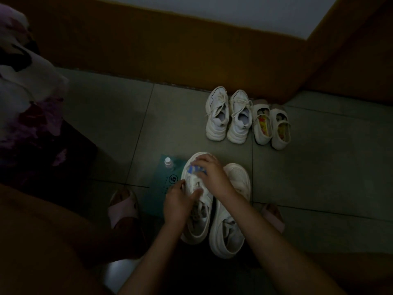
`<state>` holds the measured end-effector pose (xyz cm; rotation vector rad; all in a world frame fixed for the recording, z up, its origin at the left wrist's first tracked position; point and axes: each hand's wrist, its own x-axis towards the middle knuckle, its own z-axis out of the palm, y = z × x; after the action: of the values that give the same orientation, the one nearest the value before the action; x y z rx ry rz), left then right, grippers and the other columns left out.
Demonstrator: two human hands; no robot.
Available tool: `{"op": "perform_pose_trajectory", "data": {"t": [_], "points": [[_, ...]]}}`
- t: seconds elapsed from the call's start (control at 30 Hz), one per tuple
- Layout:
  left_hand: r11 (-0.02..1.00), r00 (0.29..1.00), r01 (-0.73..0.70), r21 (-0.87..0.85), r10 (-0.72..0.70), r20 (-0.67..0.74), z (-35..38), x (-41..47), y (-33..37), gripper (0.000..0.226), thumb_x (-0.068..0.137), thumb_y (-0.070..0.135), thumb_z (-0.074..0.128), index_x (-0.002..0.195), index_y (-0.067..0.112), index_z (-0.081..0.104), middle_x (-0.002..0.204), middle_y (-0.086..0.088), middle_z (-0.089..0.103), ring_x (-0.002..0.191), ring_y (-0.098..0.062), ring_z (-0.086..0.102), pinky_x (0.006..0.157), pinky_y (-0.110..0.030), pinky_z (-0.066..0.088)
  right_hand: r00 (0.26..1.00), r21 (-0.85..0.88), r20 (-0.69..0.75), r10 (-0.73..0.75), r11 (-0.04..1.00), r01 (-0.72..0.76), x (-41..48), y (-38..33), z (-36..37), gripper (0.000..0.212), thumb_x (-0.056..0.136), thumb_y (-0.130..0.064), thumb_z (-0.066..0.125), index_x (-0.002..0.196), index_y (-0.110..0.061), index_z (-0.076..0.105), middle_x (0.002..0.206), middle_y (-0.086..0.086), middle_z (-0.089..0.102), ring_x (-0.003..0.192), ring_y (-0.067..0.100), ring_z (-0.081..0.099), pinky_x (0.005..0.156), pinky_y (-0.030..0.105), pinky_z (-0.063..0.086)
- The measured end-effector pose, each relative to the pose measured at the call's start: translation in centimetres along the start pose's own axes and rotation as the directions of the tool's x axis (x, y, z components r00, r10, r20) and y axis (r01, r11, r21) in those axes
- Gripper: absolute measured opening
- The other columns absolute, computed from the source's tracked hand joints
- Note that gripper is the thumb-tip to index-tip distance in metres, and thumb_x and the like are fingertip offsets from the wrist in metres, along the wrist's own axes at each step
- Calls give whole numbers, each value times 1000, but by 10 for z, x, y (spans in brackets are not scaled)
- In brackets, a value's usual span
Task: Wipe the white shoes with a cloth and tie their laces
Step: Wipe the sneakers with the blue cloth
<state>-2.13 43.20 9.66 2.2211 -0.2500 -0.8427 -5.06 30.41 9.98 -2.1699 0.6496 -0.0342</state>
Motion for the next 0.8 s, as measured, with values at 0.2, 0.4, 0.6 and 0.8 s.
{"op": "perform_pose_trajectory", "data": {"t": [0.2, 0.4, 0.6, 0.8], "points": [[1000, 1000, -3, -11, 3, 3, 1, 0, -1, 63, 77, 38, 72, 130, 10, 52, 128, -10, 58, 116, -25, 55, 95, -39, 47, 999, -222, -37, -10, 975, 2, -17, 26, -15, 38, 80, 13, 54, 113, -2, 64, 113, 18, 55, 111, 30, 47, 96, 33, 40], [997, 992, 73, -15, -71, 107, -4, -3, -1, 75, 73, 50, 72, 134, 15, 46, 135, -11, 51, 121, -27, 51, 100, -42, 45, 800, 366, -467, 377, 906, -213, -59, 1, -17, 25, 88, -5, 61, 113, -8, 64, 112, 6, 58, 103, 17, 56, 88, 22, 41], [965, 1000, 13, -261, -9, 17, -18, -27, 15, 47, 85, 30, 65, 125, 8, 53, 117, -4, 59, 103, -16, 57, 80, -24, 43, 737, 743, -343, 583, 648, -166, -92, -24, 0, 26, 84, -13, 67, 109, -6, 65, 104, 9, 68, 97, 21, 65, 79, 23, 53], [673, 950, 244, -698, -21, 312, -31, -47, 26, 18, 92, 17, 55, 109, 15, 58, 97, -8, 67, 75, -10, 67, 56, -22, 54, 889, 700, -184, 419, 691, -181, -97, -63, 14, 20, 89, -11, 60, 100, -27, 63, 95, -11, 67, 89, -2, 64, 71, 8, 48]]}}
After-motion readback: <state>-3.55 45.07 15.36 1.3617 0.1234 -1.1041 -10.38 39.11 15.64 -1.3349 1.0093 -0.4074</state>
